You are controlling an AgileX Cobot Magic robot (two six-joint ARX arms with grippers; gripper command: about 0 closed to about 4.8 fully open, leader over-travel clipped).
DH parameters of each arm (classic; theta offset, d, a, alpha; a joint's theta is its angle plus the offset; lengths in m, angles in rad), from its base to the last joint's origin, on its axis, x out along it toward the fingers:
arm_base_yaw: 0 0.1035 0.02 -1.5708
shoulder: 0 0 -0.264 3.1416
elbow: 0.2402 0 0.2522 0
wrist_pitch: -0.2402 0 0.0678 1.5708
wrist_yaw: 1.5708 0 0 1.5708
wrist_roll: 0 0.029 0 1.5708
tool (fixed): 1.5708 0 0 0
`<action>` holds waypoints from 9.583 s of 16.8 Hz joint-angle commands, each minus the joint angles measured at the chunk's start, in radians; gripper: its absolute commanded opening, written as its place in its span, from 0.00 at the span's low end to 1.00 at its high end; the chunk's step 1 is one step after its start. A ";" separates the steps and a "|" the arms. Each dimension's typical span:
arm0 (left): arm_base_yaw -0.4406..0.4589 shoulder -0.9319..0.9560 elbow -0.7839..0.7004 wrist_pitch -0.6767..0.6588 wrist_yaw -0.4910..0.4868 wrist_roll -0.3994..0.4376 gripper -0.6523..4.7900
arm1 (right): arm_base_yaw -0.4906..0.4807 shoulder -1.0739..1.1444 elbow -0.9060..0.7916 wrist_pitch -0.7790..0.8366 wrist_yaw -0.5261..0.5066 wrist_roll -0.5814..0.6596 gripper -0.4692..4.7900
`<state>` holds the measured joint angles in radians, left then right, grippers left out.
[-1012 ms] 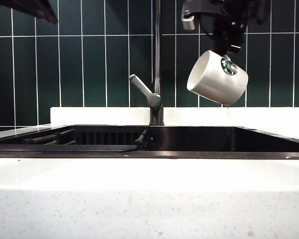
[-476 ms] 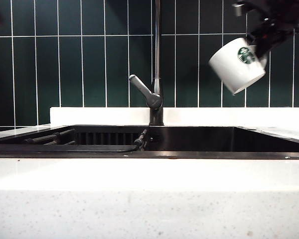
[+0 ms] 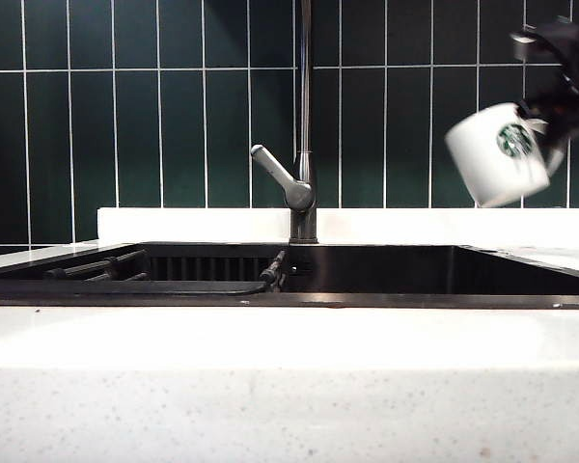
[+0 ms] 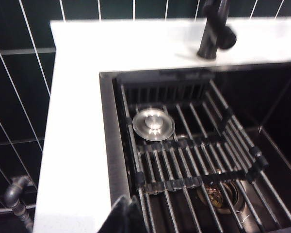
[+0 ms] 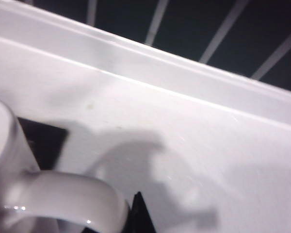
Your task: Pick up the mug next to the sink, go to the faucet to get some water, pour the water into the sink, and finally put the mug back to its place.
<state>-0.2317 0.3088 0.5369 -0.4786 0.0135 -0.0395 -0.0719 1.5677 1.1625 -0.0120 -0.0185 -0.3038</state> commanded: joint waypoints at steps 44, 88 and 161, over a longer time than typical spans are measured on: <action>0.000 -0.104 -0.022 -0.084 0.236 0.039 0.11 | -0.069 -0.118 -0.418 0.269 0.159 0.329 0.79; 0.000 0.077 -0.307 0.462 -0.059 -0.126 0.11 | 0.196 -1.403 -0.900 -0.168 0.075 0.338 0.17; 0.188 -0.302 -0.529 0.583 -0.036 -0.001 0.11 | 0.194 -1.570 -1.128 -0.100 0.042 0.275 0.08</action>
<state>-0.0448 0.0067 0.0067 0.0929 -0.0277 -0.0414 0.1223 0.0006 0.0322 -0.1226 0.0238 -0.0265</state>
